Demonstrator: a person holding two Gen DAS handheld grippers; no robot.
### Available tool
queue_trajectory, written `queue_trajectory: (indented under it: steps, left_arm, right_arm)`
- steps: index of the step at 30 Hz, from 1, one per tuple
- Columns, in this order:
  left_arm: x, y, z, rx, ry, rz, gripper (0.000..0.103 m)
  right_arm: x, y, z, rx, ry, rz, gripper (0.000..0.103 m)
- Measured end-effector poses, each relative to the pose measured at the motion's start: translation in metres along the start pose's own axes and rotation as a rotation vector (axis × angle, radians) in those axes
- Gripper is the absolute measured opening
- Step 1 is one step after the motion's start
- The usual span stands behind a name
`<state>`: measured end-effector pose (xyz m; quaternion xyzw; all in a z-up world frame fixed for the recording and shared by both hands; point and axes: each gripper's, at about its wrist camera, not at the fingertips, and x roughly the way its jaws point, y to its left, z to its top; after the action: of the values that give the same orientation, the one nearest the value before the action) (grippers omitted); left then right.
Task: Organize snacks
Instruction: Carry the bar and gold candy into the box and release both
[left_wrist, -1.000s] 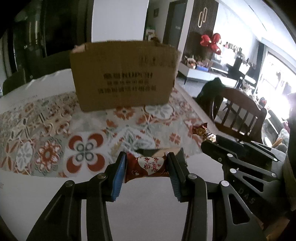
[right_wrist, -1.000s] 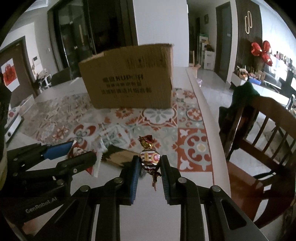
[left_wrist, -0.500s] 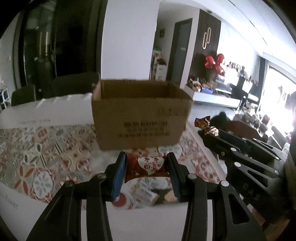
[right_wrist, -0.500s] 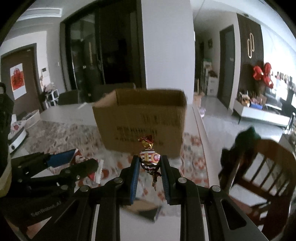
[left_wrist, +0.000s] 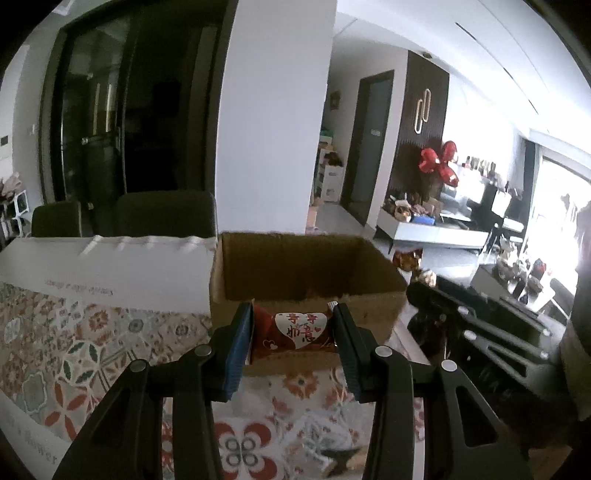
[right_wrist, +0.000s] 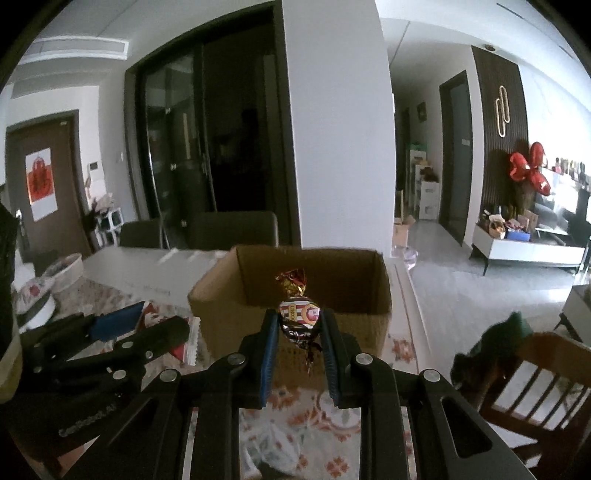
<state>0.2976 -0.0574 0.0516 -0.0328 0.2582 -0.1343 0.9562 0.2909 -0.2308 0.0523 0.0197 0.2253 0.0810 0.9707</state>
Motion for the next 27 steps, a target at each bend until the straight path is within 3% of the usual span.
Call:
queue_trajectory:
  steps: [14,27]
  left_arm:
    - [0.053,0.012,0.054,0.013,-0.035,0.081,0.043]
    - [0.101,0.004,0.072,0.072,-0.008,0.121,0.043]
  right_arm:
    - [0.044,-0.007,0.031,0.019,-0.034,0.007,0.024]
    - [0.097,-0.017,0.026,0.005,0.057,0.0,0.024]
